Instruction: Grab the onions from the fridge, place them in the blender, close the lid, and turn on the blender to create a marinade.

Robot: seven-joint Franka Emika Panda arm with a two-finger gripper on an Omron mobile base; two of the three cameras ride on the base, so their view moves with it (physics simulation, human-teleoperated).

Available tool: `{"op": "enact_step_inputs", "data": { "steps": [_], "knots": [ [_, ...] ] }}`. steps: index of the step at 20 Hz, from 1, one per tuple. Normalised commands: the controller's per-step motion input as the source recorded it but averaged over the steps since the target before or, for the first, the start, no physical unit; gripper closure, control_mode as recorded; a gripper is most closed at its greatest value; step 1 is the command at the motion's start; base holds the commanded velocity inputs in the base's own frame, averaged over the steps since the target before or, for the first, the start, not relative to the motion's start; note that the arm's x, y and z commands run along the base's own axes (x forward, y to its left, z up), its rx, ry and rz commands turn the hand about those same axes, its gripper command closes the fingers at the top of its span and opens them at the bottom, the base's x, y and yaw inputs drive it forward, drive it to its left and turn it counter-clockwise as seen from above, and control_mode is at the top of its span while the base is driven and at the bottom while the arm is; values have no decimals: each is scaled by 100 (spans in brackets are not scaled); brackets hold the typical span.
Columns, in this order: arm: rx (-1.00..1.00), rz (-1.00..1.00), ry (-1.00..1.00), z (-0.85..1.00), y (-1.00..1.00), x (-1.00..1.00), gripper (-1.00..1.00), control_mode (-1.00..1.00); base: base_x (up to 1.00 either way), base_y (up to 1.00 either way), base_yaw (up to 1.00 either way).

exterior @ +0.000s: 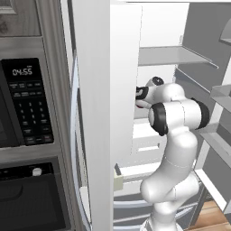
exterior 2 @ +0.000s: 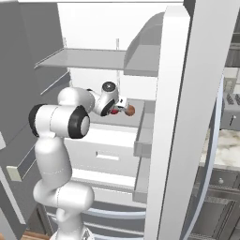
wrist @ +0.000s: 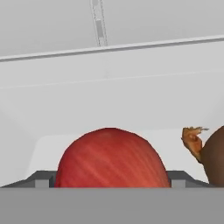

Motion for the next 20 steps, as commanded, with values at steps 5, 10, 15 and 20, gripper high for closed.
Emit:
{"op": "enact_step_inputs", "data": {
  "steps": [5,10,15,20],
  "knots": [
    [0,3,1,-8,0,-21,100,-100,0,0,0],
    [0,0,0,12,0,-82,100,-100,0,0,0],
    [0,0,0,32,0,-98,100,-100,0,0,0],
    [0,3,0,56,0,-99,100,-100,0,0,0]
  ]
}}
